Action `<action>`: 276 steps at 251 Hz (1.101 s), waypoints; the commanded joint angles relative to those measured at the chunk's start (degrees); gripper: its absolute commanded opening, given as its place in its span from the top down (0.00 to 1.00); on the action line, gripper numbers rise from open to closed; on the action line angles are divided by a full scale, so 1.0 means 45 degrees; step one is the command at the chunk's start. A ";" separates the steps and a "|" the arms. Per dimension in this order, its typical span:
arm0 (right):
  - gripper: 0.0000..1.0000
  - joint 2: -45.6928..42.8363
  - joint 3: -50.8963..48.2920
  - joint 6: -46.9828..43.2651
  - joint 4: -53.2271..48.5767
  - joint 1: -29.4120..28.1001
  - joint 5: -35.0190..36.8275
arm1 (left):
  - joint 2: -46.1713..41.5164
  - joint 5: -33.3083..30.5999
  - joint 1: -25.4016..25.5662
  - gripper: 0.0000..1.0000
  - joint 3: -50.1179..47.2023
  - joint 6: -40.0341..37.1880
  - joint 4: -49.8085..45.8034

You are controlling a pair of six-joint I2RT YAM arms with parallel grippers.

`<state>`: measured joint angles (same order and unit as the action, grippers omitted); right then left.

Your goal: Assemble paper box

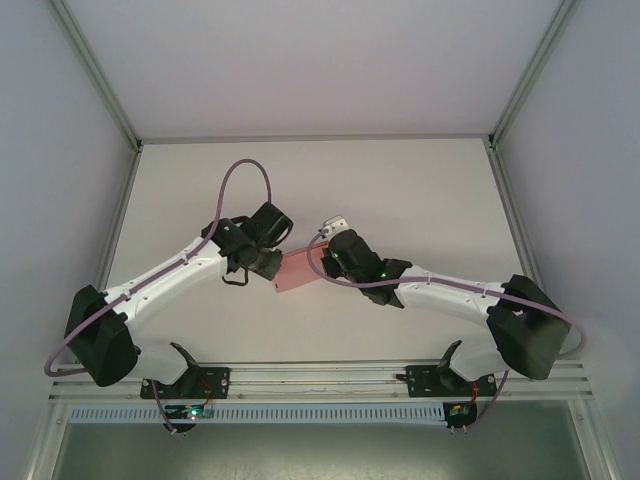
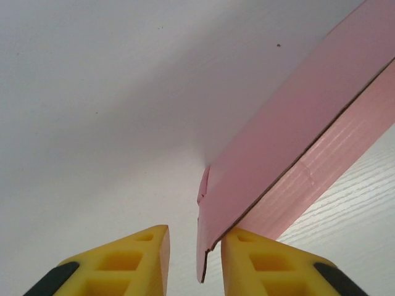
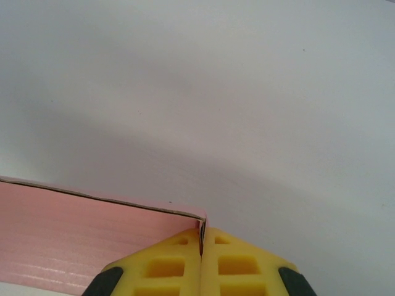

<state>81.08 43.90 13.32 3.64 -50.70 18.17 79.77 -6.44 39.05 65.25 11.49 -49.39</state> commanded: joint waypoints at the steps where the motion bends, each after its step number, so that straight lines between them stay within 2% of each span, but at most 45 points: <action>1: 1.00 -0.0179 0.0069 0.0003 -0.0618 -0.0140 0.0548 | -0.0245 0.0036 0.0058 0.72 -0.0193 0.0937 -0.0640; 34: 1.00 -0.0243 0.0010 -0.0006 -0.0591 -0.0179 0.0572 | 0.0055 0.0431 0.0070 0.75 -0.0360 0.1203 -0.0601; 68: 1.00 -0.0302 -0.0099 -0.0079 -0.0503 -0.0179 0.0474 | 0.0451 0.0048 0.0067 0.81 -0.0224 0.1258 -0.0706; 98: 1.00 -0.0404 -0.0204 -0.0131 -0.0453 -0.0191 0.0470 | 0.0502 -0.0282 0.0064 1.00 -0.0112 0.1597 -0.0534; 131: 1.00 -0.0400 -0.0498 -0.0298 -0.0017 -0.0377 0.0610 | 0.0108 -0.0007 -0.0193 1.00 -0.0201 0.2639 0.0348; 191: 1.00 -0.0117 -0.1700 -0.0688 0.1945 -0.1429 0.2009 | -0.0044 0.3419 -0.1878 1.00 -0.0275 0.5110 0.0171; 235: 1.00 0.0501 -0.1639 -0.0792 0.2169 -0.1881 0.2356 | 0.0111 0.4872 -0.2241 1.00 -0.0206 0.6205 0.0193; 276: 1.00 0.0652 -0.1625 -0.0868 0.2297 -0.2014 0.2421 | 0.0491 0.3862 -0.2310 1.00 -0.0118 0.6295 -0.0005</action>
<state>82.30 37.65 11.35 15.92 -58.28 30.26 80.68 9.89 29.02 64.38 36.67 -49.15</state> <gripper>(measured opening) 0.050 0.060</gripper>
